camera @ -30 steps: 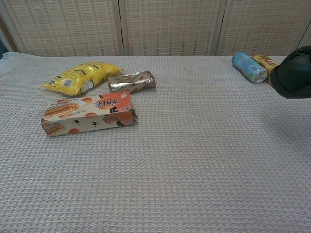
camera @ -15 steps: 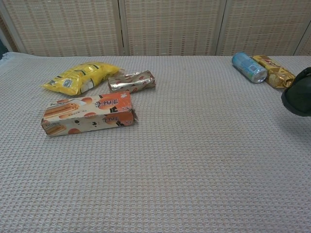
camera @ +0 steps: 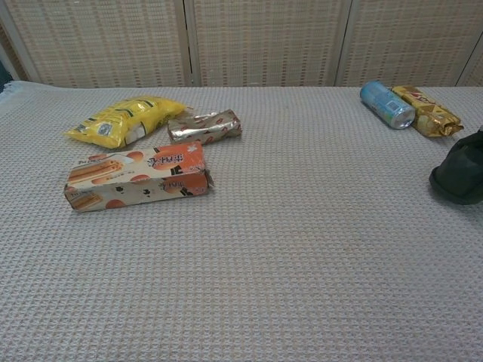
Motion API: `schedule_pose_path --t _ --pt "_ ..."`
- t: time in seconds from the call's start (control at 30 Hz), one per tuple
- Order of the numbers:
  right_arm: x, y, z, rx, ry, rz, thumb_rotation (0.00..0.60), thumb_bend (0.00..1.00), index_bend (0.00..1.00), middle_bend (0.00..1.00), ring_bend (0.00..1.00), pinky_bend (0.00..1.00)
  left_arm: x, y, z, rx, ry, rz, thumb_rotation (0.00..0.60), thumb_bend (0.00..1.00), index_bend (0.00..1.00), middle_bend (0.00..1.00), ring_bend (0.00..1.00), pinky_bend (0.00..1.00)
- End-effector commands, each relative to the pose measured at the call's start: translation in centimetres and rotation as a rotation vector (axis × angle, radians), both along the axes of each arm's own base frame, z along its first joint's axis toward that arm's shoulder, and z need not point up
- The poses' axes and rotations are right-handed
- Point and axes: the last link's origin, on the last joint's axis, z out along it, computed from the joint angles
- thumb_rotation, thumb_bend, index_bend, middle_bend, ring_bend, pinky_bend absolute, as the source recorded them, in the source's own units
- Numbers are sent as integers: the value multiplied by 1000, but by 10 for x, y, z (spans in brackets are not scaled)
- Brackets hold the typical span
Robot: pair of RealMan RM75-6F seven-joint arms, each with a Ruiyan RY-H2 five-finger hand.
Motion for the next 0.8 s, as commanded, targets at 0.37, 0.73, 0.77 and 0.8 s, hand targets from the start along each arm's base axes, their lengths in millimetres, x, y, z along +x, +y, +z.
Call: schedule_pose_path --t 0.37,0.73,0.77,0.8 --pt "-2 5 -2 27 25 18 600 255 491 191 157 455 0 0 0 -1 0 -2 600 528 526 165 201 528" --pt "-5 9 1 66 45 38 600 247 190 5 0 223 0 0 0 0 -2 -3 600 529 528 165 201 528" --pt "-5 10 2 70 47 38 600 237 176 1 0 201 0 0 0 -1 -1 -3 600 529 527 165 201 528" --pt "-5 10 2 72 49 38 600 222 159 0 0 169 0 0 0 -1 -1 -3 600 528 527 165 201 528"
